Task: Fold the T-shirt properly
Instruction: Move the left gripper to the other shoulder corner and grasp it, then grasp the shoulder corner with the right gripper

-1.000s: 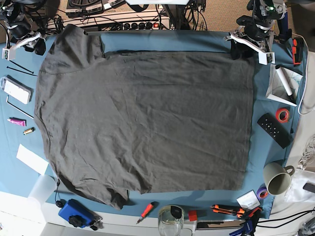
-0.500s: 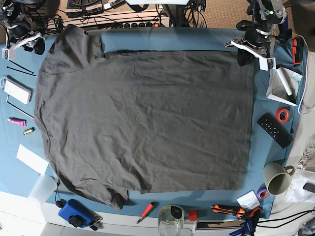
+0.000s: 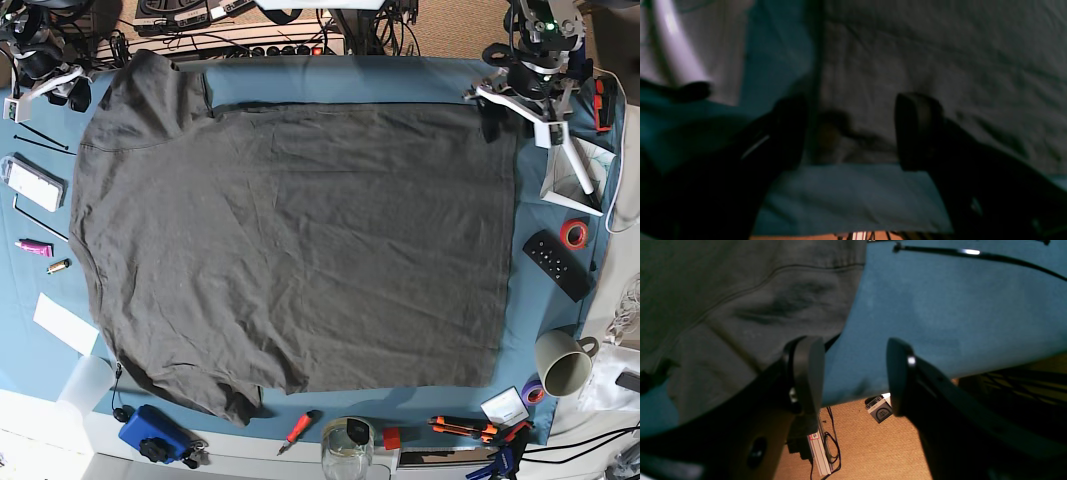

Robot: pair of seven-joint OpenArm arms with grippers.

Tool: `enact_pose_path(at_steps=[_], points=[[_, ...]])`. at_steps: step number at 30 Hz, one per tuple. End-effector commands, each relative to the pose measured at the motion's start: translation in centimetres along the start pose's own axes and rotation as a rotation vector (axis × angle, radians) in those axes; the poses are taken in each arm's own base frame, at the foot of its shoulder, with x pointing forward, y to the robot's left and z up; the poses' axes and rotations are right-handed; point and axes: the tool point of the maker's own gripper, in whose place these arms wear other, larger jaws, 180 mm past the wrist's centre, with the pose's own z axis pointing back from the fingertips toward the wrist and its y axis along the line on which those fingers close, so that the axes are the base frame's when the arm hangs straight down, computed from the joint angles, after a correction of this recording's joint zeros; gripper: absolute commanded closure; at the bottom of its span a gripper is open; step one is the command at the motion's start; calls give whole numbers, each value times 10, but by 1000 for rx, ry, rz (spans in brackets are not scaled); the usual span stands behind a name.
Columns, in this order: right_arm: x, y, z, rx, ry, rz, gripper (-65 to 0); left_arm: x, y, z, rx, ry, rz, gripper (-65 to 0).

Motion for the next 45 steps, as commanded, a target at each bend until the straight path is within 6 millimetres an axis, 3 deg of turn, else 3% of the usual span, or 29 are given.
enact_pose_path(at_steps=[1, 4, 7, 13, 16, 19, 23, 26, 30, 38, 45], points=[[13, -3, 5, -11, -34, 30, -296, 10, 4, 3, 17, -33, 4, -411], [12, -4, 5, -17, -31, 34, -296, -3, 12, 0, 48, 16, 48, -371], [13, -4, 5, -17, -35, 34, -296, -18, 8, -6, 11, 62, 114, -349], [13, -4, 5, -17, -35, 33, -296, -20, -6, -7, -69, 69, 148, -347], [11, -6, 4, -17, -35, 22, -296, -22, -11, -6, -94, 83, 178, -292], [-1, -16, -1, -23, -18, -30, -296, -25, -14, -6, -106, 103, 189, -236], [-21, -24, -13, 16, 5, -141, -296, -26, -13, -5, -105, 104, 188, -229], [-28, -12, -21, 114, 20, -177, -296, -26, -13, -5, -105, 105, 187, -229], [-22, 7, -22, 232, -4, -182, -296, -26, -13, -5, -104, 106, 187, -229], [-32, 6, -25, 213, 42, -167, -296, -26, -13, -5, -104, 106, 188, -229], [-65, 57, -36, 364, 138, -165, -296, -26, -13, -5, -104, 106, 187, -229]])
